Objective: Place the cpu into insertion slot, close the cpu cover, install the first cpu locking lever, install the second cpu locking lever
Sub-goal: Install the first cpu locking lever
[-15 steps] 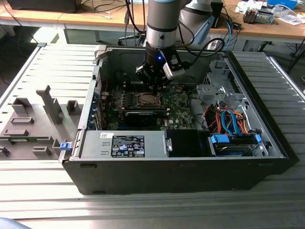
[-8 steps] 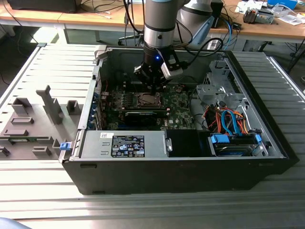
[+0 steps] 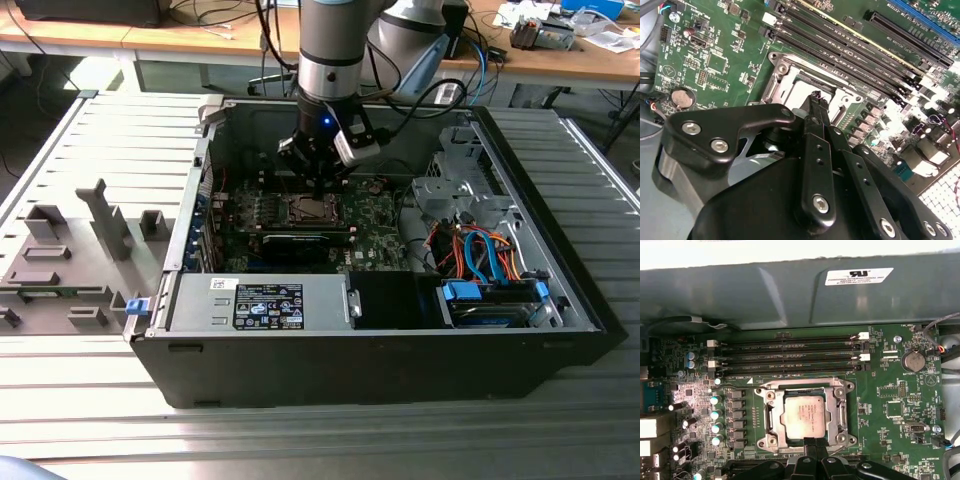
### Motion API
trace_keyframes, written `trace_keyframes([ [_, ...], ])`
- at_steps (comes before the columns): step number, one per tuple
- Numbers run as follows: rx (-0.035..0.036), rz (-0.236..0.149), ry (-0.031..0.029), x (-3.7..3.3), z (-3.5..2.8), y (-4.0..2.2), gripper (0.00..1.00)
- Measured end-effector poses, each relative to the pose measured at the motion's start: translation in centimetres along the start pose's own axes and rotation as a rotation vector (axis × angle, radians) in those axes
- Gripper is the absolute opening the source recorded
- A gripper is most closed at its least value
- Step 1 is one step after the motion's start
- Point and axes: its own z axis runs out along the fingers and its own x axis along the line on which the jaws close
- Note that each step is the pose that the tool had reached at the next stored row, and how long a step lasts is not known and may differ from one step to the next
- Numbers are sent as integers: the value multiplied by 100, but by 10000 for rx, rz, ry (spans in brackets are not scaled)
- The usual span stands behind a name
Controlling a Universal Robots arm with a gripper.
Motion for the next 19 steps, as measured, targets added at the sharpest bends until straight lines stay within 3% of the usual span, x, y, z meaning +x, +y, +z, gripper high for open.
trace_keyframes([
  [19, -18, 0, -43, 102, -17, -5, 11],
])
